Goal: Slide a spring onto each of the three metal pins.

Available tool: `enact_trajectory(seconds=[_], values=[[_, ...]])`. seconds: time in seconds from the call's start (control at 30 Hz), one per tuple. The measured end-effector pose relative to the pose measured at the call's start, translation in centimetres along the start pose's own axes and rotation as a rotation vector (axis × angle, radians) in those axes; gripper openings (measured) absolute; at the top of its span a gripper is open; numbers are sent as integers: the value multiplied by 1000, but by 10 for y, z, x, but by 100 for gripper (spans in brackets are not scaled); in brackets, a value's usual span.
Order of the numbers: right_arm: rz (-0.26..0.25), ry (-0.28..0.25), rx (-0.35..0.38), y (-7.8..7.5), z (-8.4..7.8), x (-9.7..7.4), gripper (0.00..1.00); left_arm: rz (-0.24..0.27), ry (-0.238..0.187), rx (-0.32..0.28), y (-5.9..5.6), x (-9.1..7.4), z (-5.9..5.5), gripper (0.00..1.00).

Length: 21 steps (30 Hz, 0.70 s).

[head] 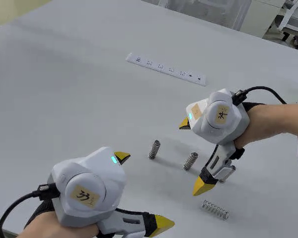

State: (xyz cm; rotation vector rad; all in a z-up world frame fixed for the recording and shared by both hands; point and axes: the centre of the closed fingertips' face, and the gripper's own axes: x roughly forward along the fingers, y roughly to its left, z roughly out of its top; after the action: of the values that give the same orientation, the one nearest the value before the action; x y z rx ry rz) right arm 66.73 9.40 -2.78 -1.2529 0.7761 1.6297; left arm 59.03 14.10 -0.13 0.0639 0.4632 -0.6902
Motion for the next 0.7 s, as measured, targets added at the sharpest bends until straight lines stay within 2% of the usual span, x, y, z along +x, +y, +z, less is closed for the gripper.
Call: enact_trajectory(seconds=[0.3, 0.5, 0.7], values=[[-40, -61, 69, 4, -3, -13, 99, -3, -11, -6, 0, -2, 4, 91], [-75, -102, 132, 11, -11, -24, 99, -30, -1, 10, -5, -4, 3, 91], [-114, -120, 191, 17, -25, -33, 99, -44, 11, 29, -4, -5, 3, 91]])
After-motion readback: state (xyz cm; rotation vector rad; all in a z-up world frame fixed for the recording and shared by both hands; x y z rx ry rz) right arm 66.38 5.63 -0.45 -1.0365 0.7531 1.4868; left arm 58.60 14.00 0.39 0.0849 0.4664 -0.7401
